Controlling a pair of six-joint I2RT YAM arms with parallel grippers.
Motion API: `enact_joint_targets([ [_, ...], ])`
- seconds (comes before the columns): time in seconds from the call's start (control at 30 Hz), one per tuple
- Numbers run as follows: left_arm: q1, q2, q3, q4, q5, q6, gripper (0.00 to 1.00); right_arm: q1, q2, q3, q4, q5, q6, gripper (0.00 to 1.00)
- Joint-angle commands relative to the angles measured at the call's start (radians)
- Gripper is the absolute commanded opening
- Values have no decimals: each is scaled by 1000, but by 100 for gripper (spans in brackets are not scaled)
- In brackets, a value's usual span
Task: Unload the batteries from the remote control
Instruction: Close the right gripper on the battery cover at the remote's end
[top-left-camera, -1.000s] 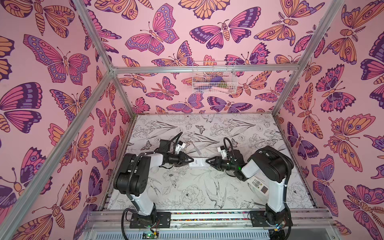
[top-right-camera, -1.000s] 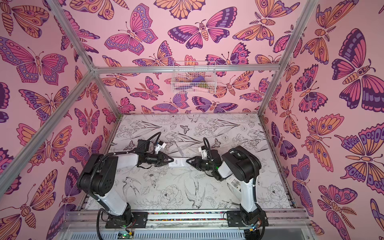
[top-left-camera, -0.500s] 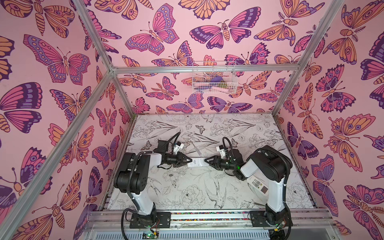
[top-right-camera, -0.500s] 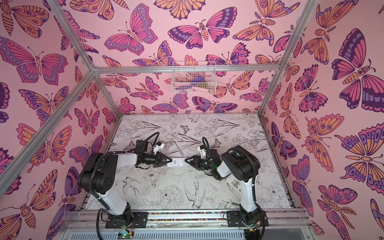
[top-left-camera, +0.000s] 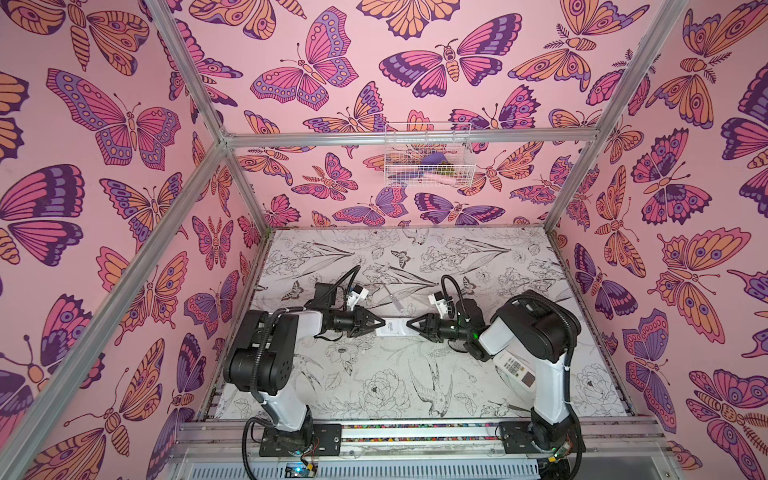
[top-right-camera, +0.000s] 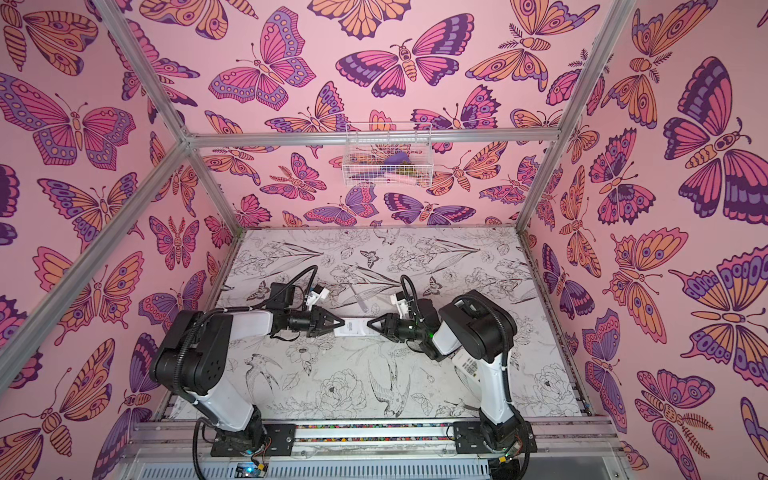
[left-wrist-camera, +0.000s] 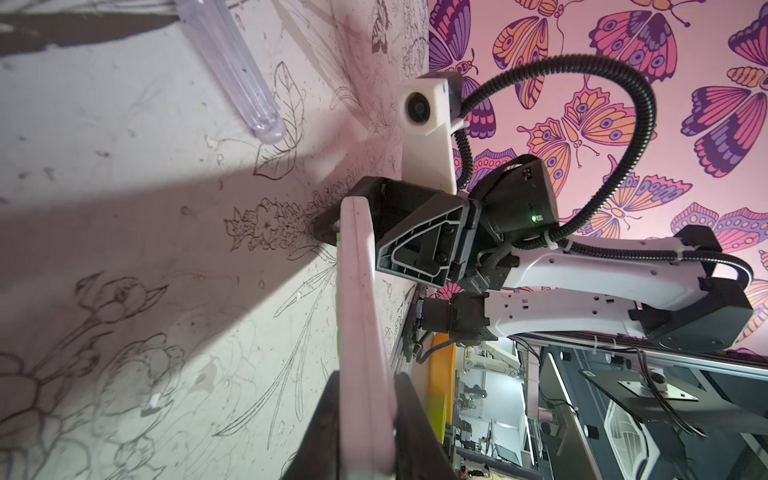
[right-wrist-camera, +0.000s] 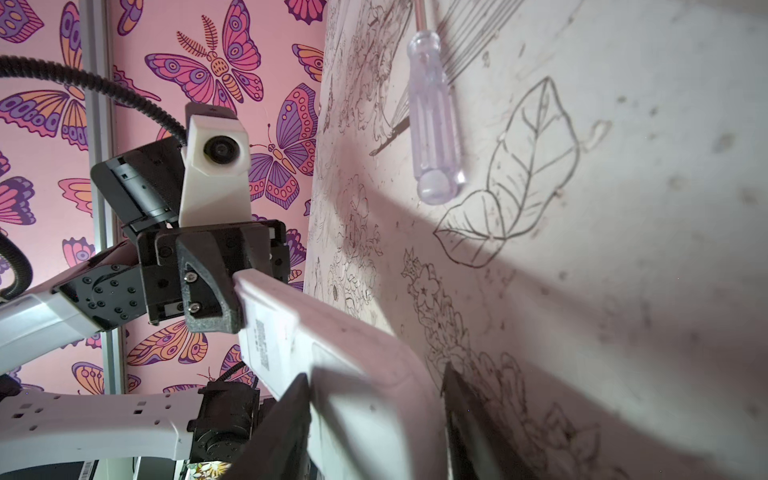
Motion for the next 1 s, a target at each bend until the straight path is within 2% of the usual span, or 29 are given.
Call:
enact_joint_targets([
  [0.0,-1,12,28,-26,25,33,0,-1,14,-11,-26,-6,-7,48],
  [0.2,-3,44,40,-24,16,22,0,11,10,-7,-50,-4,-19,47],
  [0.57,-16,47,27,-23,2,36,0,13,10,-12,-66,24,-39,25],
  [0.67,-16,38,39,-52,-12,40,0,12,4,-14,-59,19,-26,26],
  [0.83,-15,26,28,-55,-45,48,0,10,-50,-20,-149,19,-83,41],
  [0.97,-15,6,39,-96,-74,64,0,8,-94,-26,-192,17,-102,45],
])
